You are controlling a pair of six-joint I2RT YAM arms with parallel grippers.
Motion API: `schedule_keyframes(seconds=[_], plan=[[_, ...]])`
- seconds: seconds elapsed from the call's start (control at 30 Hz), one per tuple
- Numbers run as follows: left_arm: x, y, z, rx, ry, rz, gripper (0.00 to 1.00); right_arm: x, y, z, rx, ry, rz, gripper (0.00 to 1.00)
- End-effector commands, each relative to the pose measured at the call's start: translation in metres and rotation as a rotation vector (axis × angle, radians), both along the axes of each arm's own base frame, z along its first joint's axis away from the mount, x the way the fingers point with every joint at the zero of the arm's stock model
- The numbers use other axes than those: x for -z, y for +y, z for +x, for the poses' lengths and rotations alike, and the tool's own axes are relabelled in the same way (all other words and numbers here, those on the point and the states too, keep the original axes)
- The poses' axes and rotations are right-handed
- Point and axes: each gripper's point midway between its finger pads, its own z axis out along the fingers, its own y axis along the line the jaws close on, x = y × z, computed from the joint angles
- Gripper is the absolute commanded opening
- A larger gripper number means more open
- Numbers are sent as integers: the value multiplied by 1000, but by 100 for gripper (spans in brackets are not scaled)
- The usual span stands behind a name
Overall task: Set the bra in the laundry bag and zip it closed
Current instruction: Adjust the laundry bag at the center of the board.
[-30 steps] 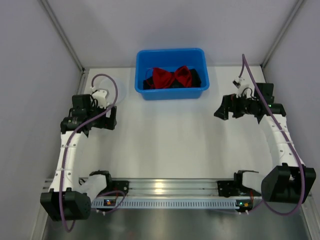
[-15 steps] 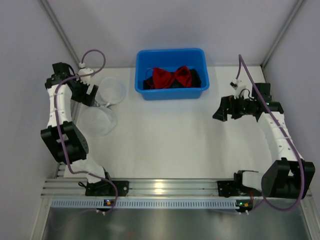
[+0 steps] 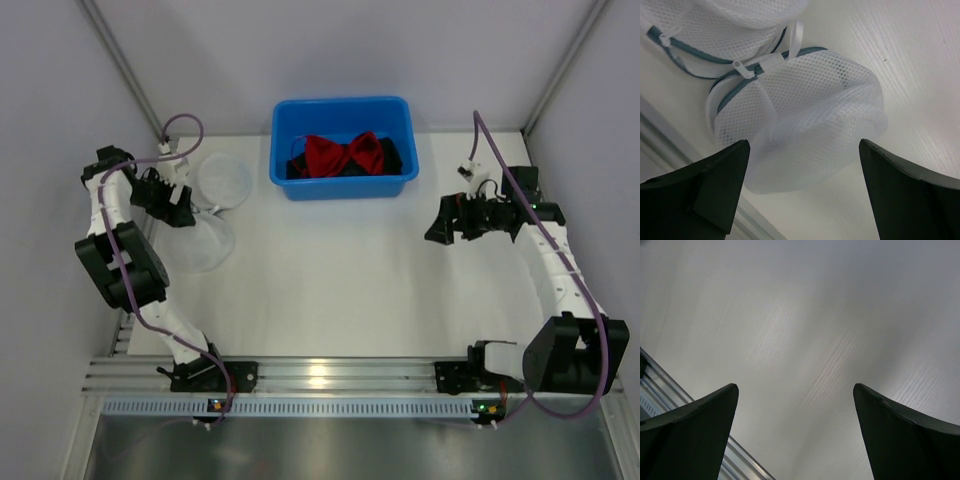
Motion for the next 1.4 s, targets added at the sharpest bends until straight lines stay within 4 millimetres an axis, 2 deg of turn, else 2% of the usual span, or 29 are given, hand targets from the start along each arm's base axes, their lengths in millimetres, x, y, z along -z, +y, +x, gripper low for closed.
schedule_keyframes(seconds=[0.0,0.17,0.3,0.4,0.43,0.47,0.5,0.53,0.57,0.6,0.63,0.73,0.83,0.87,0.9,1.03,1.07,1.13,1.17,1.23,1.27,1.3,1.33,1.37], plan=[[8,-23,1,87,-29,-147,97,-11,5,1,-37,-33,2,100],[1,-27,14,141,-95,-176,98,-12,5,-1,-37,-35,-2,99],[8,-28,15,164,-95,-177,98,-9,4,-3,-35,-32,-4,99],[20,-26,7,181,-69,-155,91,-10,3,-3,-37,-41,-13,99],[20,-26,3,194,-72,-129,86,-10,3,-3,-38,-41,-16,99],[28,-28,-8,201,-46,-131,83,-11,3,-4,-40,-42,-19,99],[29,-30,-13,212,-43,-118,81,-11,2,-4,-43,-45,-22,99],[28,-28,-20,233,-50,-79,74,-11,2,-5,-45,-42,-23,100],[37,-32,-32,245,-24,-78,72,-11,2,-5,-46,-43,-24,99],[37,-33,-37,257,-23,-65,68,-11,2,-5,-47,-45,-25,99],[34,-32,-42,273,-31,-37,59,-9,2,-4,-46,-41,-24,99],[33,-39,-55,297,-41,-25,46,-10,3,-4,-49,-41,-18,99],[17,-52,-67,328,-85,9,19,-12,4,-3,-46,-45,-12,100],[15,-62,-70,362,-84,28,0,-13,4,-3,-47,-48,-11,100],[3,-70,-72,384,-118,57,0,-14,4,-2,-41,-48,-9,99],[-13,-122,-87,487,-140,73,0,-16,6,-2,-34,-38,16,99],[-18,-149,-91,559,-148,66,0,-16,4,-1,-26,-32,23,99],[-32,-177,-93,593,-161,44,0,-18,4,-1,-14,-22,50,99],[-38,-207,-99,676,-163,32,0,-17,0,1,5,-15,58,99],[-42,-234,-102,694,-133,26,0,-21,-3,2,21,-4,89,99],[-51,-264,-103,763,-179,29,0,-21,-9,3,44,10,105,99],[-54,-280,-104,753,-181,22,0,-22,-12,5,63,18,120,99],[-58,-308,-104,811,-239,53,0,-23,-21,7,91,33,150,99],[-60,-323,-105,835,-269,62,0,-24,-19,6,83,40,164,99]])
